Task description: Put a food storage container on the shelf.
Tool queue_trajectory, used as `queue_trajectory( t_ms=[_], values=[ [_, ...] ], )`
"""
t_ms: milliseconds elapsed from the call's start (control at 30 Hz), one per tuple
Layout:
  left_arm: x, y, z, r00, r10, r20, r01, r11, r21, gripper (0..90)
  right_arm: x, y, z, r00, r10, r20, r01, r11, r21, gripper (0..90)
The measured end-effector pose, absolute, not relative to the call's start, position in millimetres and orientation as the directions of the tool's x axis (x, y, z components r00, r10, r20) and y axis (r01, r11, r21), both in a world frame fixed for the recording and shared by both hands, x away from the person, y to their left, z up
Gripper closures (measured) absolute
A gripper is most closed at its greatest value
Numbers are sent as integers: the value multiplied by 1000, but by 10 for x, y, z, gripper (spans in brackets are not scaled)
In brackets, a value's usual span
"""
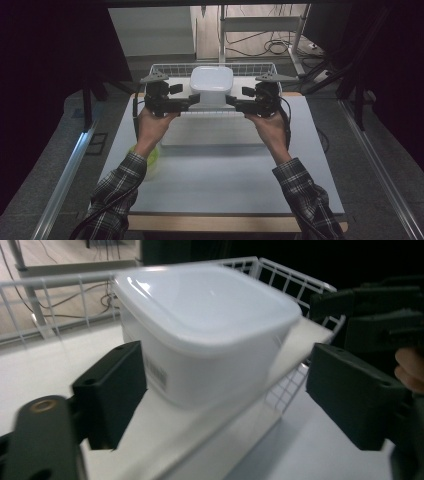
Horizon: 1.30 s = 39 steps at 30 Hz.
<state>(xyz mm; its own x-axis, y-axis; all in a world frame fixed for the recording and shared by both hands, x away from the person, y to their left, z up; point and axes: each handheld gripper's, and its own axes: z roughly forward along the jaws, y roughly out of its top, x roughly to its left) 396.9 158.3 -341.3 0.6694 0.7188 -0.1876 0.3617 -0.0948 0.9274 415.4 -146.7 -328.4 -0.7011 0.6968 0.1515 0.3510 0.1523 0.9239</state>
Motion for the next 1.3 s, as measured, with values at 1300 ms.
queue_trajectory(
  t_ms=[1300],
  values=[
    [2901, 1651, -4334, 730, 683, -16, 276, -274, 921, 60, 3318, -1714, -4106, -793, 602, 93, 328, 293, 898, 2]
  ],
)
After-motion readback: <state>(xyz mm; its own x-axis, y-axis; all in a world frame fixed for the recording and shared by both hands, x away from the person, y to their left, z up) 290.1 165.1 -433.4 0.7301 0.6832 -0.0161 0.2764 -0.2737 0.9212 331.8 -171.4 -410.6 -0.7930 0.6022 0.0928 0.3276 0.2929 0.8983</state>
